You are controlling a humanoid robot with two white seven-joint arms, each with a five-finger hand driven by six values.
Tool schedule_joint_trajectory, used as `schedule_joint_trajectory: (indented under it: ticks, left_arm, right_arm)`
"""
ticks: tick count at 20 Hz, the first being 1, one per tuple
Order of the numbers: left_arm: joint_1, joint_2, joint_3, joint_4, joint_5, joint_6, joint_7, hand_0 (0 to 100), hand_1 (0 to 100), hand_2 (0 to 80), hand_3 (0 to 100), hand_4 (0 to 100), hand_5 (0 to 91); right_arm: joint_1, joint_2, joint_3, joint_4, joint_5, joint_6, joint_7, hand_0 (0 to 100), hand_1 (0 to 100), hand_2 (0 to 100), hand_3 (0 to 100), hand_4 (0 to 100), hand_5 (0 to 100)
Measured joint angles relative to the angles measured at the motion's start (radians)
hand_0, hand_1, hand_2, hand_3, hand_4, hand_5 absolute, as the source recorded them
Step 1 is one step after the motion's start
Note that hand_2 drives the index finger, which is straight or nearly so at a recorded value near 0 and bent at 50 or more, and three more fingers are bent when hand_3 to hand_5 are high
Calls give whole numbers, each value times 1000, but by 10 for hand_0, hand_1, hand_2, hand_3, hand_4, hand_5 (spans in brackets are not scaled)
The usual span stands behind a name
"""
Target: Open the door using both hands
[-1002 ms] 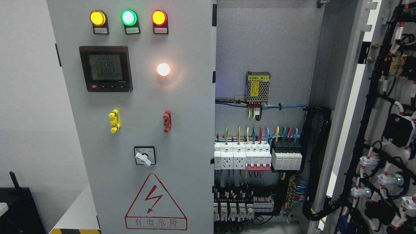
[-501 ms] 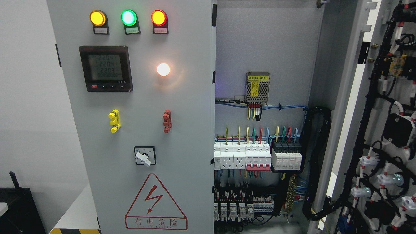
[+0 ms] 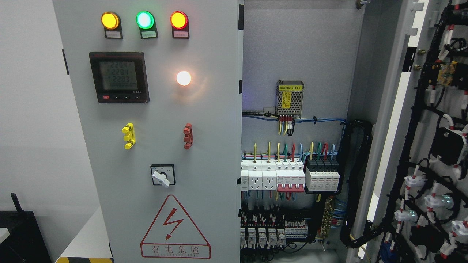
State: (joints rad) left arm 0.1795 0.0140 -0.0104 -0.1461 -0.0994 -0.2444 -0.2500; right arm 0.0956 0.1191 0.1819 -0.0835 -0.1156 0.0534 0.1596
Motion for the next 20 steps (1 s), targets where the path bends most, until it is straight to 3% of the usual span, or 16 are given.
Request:
schedule_joint_trajectory:
  ticks: [8, 15, 20]
  left_arm:
    - [-1, -27, 114, 31, -33, 1, 0, 120, 389, 0, 0, 0, 0]
    - [-2, -39, 162, 45, -82, 6, 0, 120, 389, 0, 0, 0, 0]
    - [-2, -44, 179, 50, -94, -2, 2, 120, 389, 0, 0, 0, 0]
  right_arm:
    - [72, -25, 0, -141, -1, -9, 18, 120, 389, 0, 0, 0, 0]
    - [194, -68, -1, -366, -1, -7, -7, 120, 389, 0, 0, 0, 0]
    - [325, -88, 2, -580, -2, -4, -12, 120, 389, 0, 0, 0, 0]
